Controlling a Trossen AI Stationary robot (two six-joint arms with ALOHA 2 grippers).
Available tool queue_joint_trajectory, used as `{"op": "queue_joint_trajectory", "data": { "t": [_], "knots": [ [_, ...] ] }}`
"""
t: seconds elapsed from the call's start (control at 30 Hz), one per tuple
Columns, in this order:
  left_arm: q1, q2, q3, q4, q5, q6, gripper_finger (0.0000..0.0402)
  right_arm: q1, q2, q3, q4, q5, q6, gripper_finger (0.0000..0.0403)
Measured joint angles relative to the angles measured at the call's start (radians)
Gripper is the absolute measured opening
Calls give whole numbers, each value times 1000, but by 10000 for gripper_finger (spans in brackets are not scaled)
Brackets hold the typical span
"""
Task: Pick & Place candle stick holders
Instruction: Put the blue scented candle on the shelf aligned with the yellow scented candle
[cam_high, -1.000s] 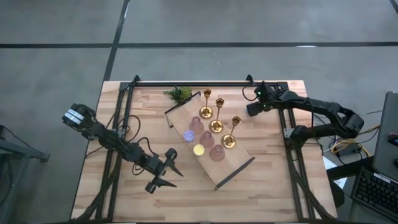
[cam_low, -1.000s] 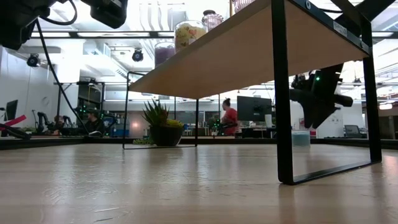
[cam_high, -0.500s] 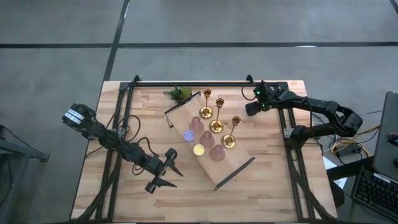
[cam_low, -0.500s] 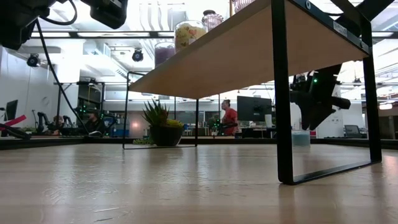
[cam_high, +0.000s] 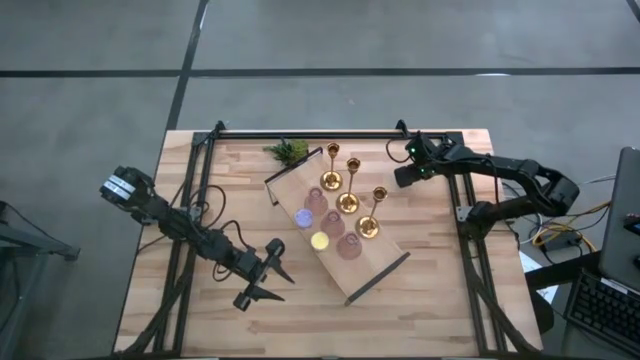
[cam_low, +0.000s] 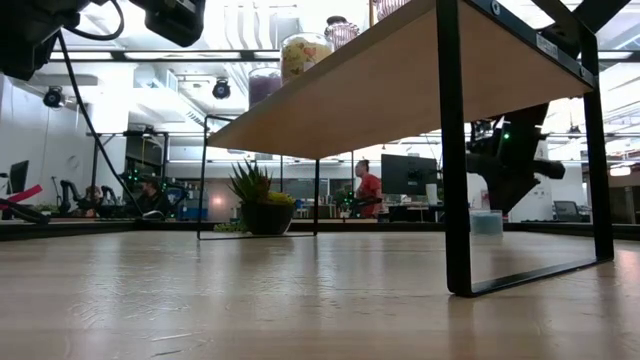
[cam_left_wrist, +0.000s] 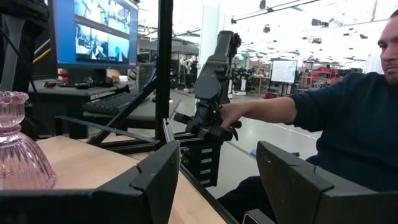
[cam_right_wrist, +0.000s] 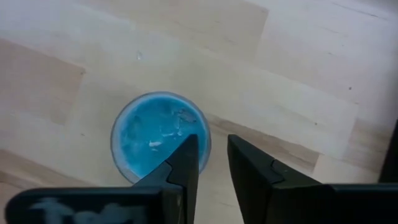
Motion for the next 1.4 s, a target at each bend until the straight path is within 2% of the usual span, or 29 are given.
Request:
{"op": "queue_joint_trajectory", "data": {
  "t": [0.23, 0.43, 0.57, 0.73, 1.1, 1.23, 1.4],
  "knots": [
    [0, 0, 0, 0, 0, 0, 218, 0, 11, 0, 5, 1, -13, 60],
    [0, 0, 0, -7, 0, 0, 218, 0, 2, 0, -9, -3, -40, 13],
    [0, 0, 0, -7, 0, 0, 218, 0, 1, 0, -19, -12, -51, 9],
    [0, 0, 0, -10, 0, -3, 218, 3, -37, 0, -97, -89, -62, 8],
    [0, 0, 0, -29, 0, 1, 218, 84, -287, -2, -361, -100, -26, 8],
    [0, 0, 0, -29, 0, 2, 218, 172, -402, -2, -439, -143, 28, 8],
    [0, 0, 2, -29, 0, 2, 218, 338, -524, -2, -474, -187, 151, 8]
  ]
}}
